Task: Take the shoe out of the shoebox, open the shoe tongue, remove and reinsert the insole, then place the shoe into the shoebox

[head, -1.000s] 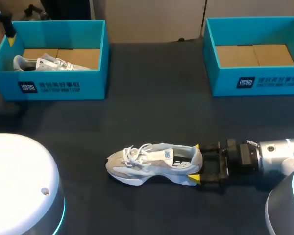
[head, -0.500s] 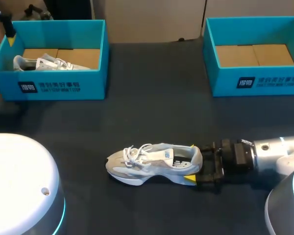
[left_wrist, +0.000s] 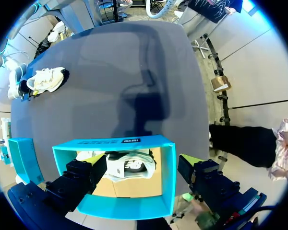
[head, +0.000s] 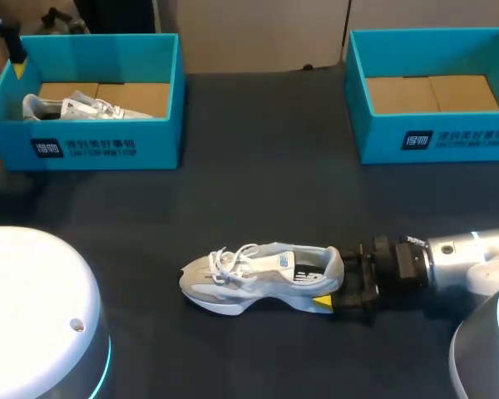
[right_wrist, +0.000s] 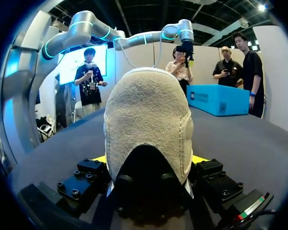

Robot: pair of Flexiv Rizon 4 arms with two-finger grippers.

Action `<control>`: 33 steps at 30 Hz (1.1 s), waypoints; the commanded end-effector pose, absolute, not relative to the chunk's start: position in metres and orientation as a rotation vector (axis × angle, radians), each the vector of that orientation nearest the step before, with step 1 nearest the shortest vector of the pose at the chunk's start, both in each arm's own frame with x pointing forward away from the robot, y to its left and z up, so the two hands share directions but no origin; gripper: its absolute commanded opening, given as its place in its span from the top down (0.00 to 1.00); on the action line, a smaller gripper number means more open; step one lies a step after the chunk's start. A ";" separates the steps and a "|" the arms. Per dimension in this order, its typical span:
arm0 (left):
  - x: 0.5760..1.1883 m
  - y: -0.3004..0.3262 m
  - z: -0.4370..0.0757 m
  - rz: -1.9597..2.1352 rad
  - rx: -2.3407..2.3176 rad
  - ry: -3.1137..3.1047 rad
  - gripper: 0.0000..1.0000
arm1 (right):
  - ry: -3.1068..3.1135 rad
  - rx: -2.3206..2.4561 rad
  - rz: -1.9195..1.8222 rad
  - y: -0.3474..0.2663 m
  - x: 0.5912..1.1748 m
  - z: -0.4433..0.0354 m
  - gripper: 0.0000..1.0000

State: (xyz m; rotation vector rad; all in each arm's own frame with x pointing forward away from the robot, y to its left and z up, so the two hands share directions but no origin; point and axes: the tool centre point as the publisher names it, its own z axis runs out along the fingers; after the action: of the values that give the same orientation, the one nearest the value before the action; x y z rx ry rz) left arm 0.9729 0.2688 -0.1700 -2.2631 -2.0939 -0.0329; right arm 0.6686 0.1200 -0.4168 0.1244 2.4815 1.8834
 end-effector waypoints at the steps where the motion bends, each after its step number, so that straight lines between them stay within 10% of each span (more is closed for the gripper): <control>1: 0.971 0.269 -0.169 -0.039 -2.263 -2.094 0.00 | 2.486 0.120 1.874 0.121 0.669 -0.415 1.00; 33: 0.898 0.199 -0.176 -0.082 -1.816 -2.564 0.00 | 2.480 0.115 1.878 0.121 0.669 -0.414 1.00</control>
State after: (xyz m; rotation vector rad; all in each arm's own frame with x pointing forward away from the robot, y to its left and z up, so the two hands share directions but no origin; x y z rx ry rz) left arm 0.9266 0.2149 -0.1697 -1.8919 -2.4466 0.0609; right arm 0.6690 0.1206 -0.4153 0.1150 2.4778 1.8828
